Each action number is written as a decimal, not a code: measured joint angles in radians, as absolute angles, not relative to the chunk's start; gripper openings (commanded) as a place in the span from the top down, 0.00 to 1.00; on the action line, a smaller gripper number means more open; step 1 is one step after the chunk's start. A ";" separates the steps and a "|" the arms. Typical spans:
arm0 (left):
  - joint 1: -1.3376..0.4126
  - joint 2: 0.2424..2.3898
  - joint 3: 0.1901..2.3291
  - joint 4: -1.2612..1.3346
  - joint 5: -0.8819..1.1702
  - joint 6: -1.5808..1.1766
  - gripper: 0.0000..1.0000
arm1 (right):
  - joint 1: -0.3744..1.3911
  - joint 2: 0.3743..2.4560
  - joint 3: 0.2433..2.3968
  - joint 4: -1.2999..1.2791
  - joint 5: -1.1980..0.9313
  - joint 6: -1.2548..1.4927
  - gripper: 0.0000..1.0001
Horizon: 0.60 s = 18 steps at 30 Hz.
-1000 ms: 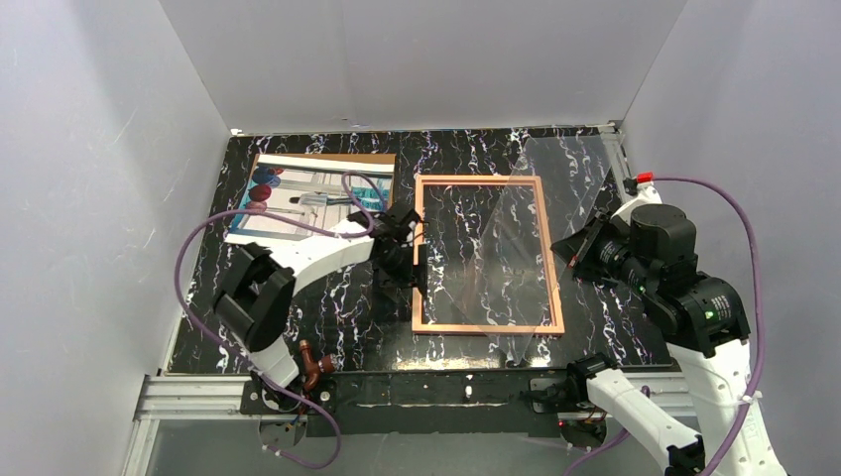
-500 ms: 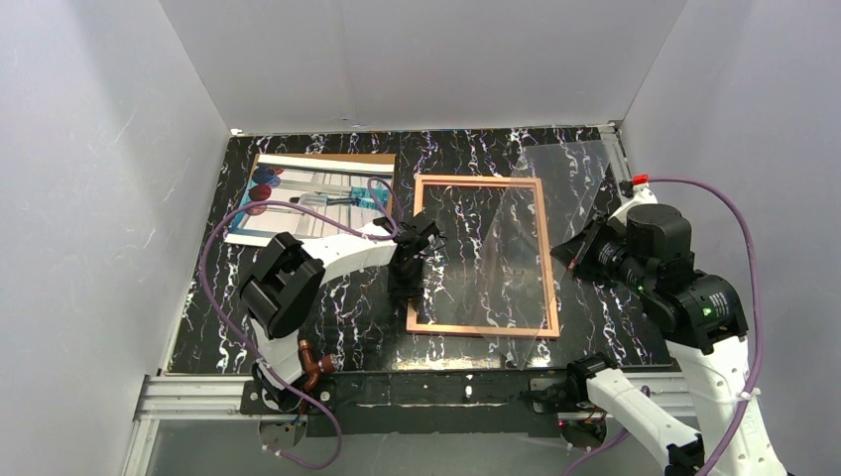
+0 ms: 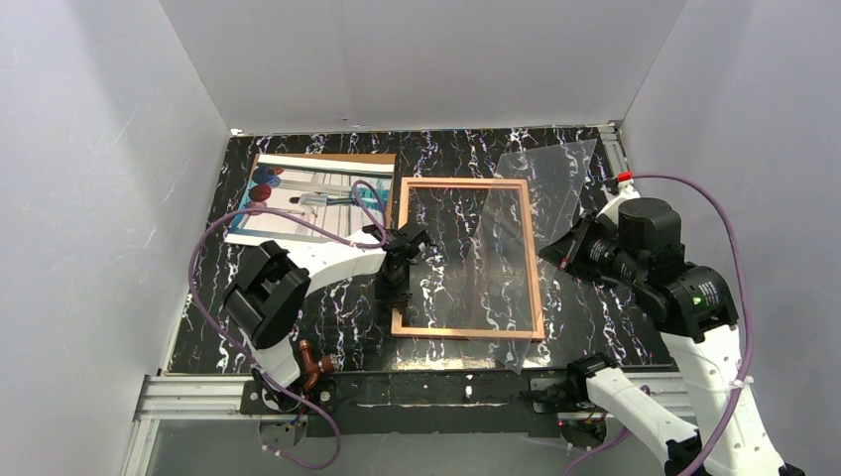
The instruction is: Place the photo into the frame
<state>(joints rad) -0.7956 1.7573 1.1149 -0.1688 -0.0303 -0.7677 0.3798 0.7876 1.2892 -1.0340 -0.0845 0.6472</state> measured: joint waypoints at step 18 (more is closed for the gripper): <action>-0.782 1.489 0.965 -0.191 -0.023 -0.693 0.12 | 0.380 0.836 1.240 -0.963 -0.206 0.642 0.99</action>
<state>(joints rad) -0.7818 1.4891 0.9646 -0.1905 -0.0231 -0.6930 0.3798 0.8360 1.2396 -0.9627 -0.2058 0.6418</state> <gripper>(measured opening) 0.782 0.028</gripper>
